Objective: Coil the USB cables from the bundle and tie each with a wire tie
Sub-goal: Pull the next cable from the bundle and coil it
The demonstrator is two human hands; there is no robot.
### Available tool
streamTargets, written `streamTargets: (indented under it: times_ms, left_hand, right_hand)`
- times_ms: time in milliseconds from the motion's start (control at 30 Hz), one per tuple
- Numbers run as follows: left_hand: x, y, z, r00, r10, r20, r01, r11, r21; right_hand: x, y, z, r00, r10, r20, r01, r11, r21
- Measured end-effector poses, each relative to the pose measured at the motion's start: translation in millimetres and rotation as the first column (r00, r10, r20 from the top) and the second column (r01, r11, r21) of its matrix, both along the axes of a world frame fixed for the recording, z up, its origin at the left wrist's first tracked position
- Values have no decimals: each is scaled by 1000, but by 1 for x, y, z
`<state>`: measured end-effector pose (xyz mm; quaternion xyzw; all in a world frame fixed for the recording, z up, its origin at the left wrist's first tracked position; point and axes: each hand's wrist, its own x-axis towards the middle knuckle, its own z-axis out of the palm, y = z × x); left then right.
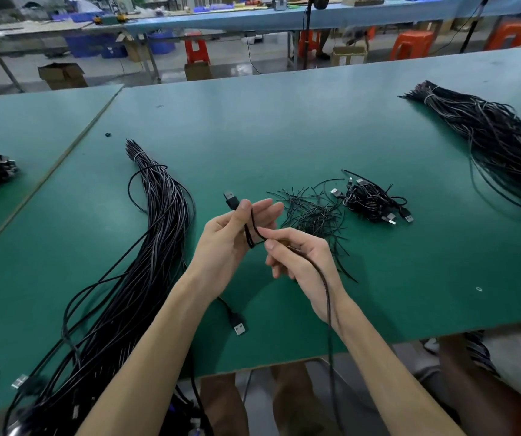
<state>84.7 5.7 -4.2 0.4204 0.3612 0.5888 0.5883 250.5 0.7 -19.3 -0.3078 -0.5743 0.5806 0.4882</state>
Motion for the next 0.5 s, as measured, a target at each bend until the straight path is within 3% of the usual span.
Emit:
streamTargets:
  times_ms: [300, 500]
  left_hand:
    - [3, -2, 7, 959, 15, 282, 18, 993, -114]
    - [-2, 2, 3, 931, 94, 352, -39, 987, -158]
  right_hand:
    - [-2, -2, 2, 998, 60, 30, -60, 998, 19]
    - [-2, -2, 3, 996, 66, 53, -66, 998, 12]
